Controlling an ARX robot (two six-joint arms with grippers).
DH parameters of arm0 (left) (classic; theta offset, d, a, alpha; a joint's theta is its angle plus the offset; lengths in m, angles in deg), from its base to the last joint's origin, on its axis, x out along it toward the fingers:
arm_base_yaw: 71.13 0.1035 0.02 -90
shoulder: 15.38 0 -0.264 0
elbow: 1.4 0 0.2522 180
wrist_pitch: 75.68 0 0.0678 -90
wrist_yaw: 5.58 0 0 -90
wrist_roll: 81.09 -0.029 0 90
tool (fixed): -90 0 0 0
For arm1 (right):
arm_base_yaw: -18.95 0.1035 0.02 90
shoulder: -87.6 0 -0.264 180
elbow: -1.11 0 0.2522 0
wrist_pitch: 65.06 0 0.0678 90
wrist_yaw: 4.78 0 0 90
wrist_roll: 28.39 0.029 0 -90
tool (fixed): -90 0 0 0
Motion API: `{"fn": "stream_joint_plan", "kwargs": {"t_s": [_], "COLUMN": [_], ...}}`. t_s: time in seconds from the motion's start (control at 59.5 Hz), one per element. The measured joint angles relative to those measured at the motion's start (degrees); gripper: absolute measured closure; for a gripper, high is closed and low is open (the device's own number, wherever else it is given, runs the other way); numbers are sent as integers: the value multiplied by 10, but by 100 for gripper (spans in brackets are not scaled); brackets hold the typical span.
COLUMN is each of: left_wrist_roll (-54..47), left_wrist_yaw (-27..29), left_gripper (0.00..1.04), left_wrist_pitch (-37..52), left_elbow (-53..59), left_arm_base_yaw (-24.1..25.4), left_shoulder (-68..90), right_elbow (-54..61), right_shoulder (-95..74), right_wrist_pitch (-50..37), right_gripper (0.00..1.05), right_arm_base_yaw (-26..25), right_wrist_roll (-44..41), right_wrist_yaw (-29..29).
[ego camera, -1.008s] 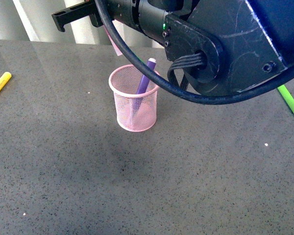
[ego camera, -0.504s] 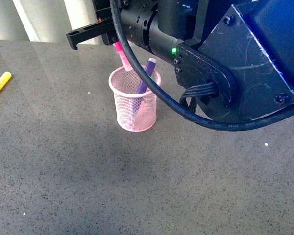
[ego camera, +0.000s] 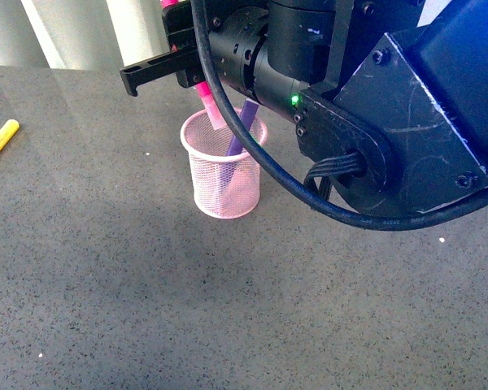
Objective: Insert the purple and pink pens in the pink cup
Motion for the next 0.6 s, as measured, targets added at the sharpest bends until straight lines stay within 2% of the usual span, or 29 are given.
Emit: {"fn": "stream_joint_plan", "kwargs": {"t_s": [0.118,0.386,0.521,0.605], "left_wrist_roll": [0,0,0,0], "left_wrist_yaw": [0,0,0,0], "left_gripper": [7,7,7,7], "left_wrist_pitch": [0,0,0,0], "left_elbow": [0,0,0,0], "left_arm_base_yaw": [0,0,0,0], "left_shoulder": [0,0,0,0], "right_elbow": [2,14,21,27], "right_shoulder": [0,5,23,48], "right_wrist_pitch": [4,8,21,48], "right_gripper": [77,27,6,7], "right_arm_base_yaw": [0,0,-1,-2], "right_wrist_roll": [5,19,26,35], "right_wrist_yaw": [-1,-5,-19,-45]}}
